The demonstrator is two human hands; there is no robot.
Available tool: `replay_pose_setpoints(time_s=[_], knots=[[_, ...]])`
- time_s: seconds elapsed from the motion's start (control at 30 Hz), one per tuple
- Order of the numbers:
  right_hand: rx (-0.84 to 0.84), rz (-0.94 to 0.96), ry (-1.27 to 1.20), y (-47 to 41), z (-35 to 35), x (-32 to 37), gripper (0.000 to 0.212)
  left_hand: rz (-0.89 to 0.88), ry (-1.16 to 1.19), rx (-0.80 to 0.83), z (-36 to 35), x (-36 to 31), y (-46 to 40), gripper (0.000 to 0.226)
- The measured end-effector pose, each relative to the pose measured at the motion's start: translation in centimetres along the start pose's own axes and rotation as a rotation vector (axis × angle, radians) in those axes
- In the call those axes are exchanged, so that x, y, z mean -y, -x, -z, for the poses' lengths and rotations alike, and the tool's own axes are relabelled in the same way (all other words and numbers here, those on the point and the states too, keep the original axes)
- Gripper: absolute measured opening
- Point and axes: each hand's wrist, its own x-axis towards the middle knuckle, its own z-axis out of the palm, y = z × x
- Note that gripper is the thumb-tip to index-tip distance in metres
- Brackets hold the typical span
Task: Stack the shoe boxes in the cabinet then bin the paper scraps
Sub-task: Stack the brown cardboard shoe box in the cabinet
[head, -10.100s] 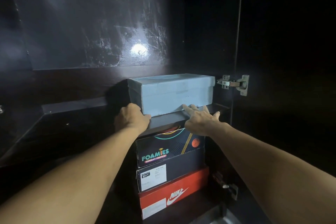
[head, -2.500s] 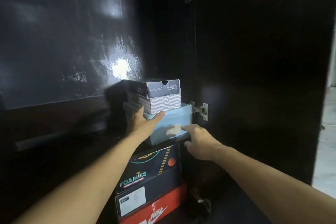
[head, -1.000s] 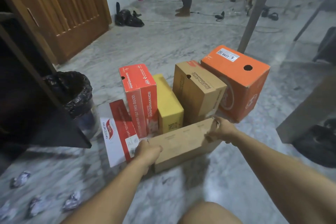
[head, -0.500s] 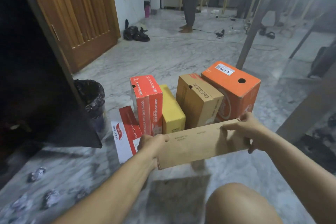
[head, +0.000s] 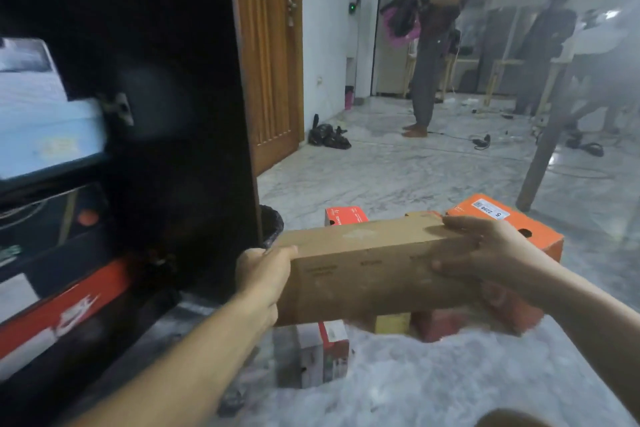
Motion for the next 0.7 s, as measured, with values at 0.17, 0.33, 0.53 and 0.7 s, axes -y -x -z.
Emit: replay_pose_setpoints(time_s=[0.17, 0.33, 0.53, 0.7], knots=[[0.036, 0.182, 0.008, 0.7, -3.3, 6.6, 0.065, -0.152, -0.016, -0.142, 7.9, -4.6, -0.4, 0.024], [0.02, 0.356, -0.043, 1.6, -6.9, 13.4, 0.067, -0.272, 0.058, -0.269, 15.6, -9.3, -0.2, 0.021], [-0.059, 0.576, -0.137, 2.6, -10.4, 22.2, 0.067, -0.398, 0.082, -0.284, 24.1, -15.5, -0.7, 0.032], [-0.104, 0.735, -0.243, 1.5, -13.1, 29.3, 0.066, -0.5, -0.037, -0.386, 29.5, -22.1, -4.2, 0.047]])
